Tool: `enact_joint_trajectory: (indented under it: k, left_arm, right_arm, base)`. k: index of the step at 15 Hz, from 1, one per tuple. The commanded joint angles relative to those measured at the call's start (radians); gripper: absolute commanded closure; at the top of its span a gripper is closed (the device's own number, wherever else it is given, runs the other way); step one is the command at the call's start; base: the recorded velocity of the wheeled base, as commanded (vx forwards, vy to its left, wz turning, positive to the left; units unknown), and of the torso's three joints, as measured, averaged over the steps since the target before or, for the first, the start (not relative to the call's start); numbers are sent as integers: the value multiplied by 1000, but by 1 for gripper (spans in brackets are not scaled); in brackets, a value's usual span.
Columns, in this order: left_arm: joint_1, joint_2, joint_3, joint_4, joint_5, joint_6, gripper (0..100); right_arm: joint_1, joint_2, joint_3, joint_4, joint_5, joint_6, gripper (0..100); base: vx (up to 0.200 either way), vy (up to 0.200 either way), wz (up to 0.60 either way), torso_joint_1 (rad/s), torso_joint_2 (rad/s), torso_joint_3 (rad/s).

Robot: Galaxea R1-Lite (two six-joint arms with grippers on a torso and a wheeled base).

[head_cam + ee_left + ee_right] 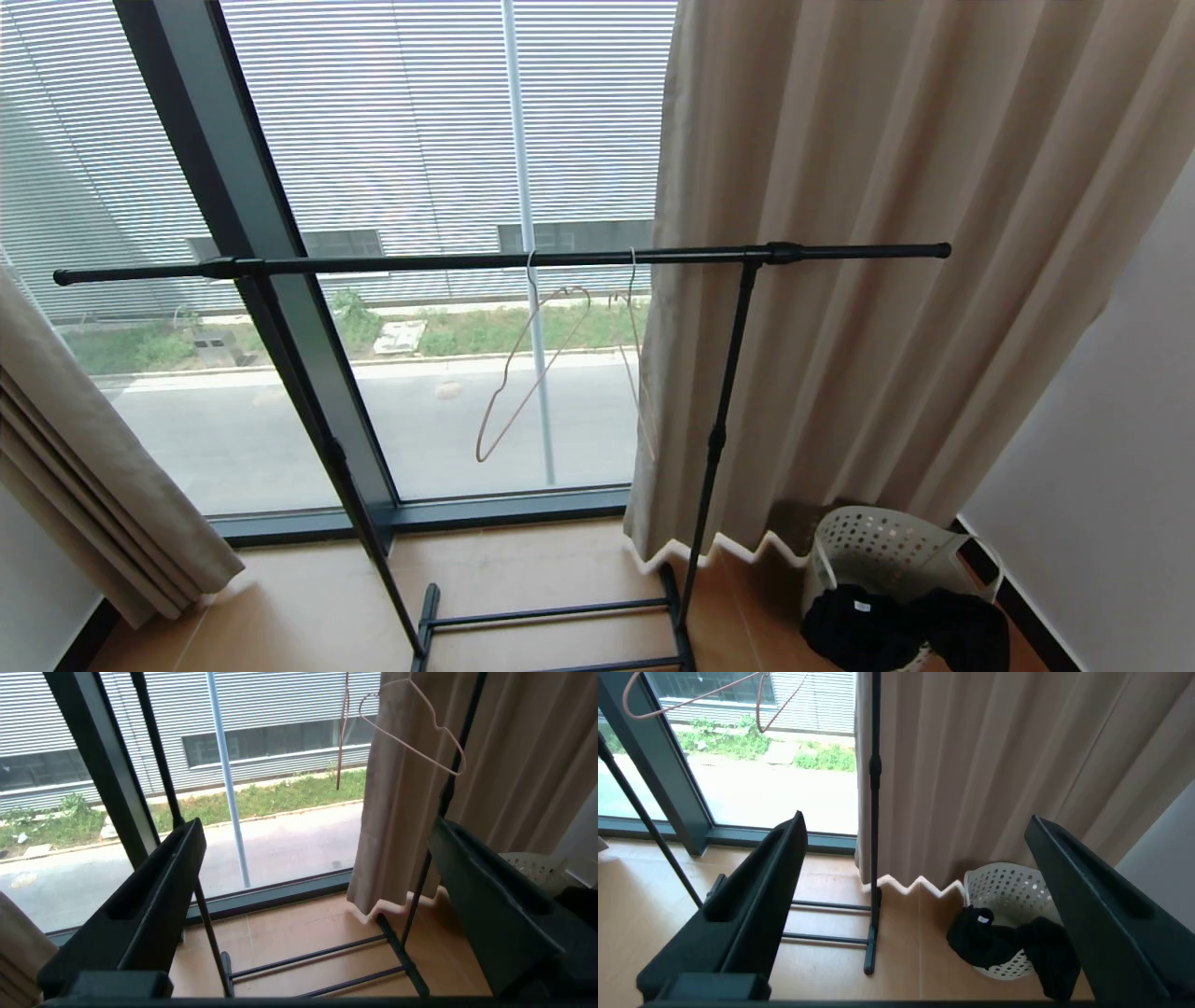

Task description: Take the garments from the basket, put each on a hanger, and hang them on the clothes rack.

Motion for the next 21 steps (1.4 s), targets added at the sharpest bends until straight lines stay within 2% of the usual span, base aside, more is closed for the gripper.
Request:
enact_joint_trajectory:
  k: [1, 21]
  left_arm:
    - [0, 0, 0, 0, 0, 0, 0]
    - [0, 0, 0, 0, -1, 3, 0]
  right_arm:
    - [0, 1, 0, 0, 0, 2, 0]
    - [0, 1, 0, 0, 1, -6, 0]
  base:
    - [0, 0, 0, 0, 0, 0]
    - [0, 0, 0, 0, 0, 0]
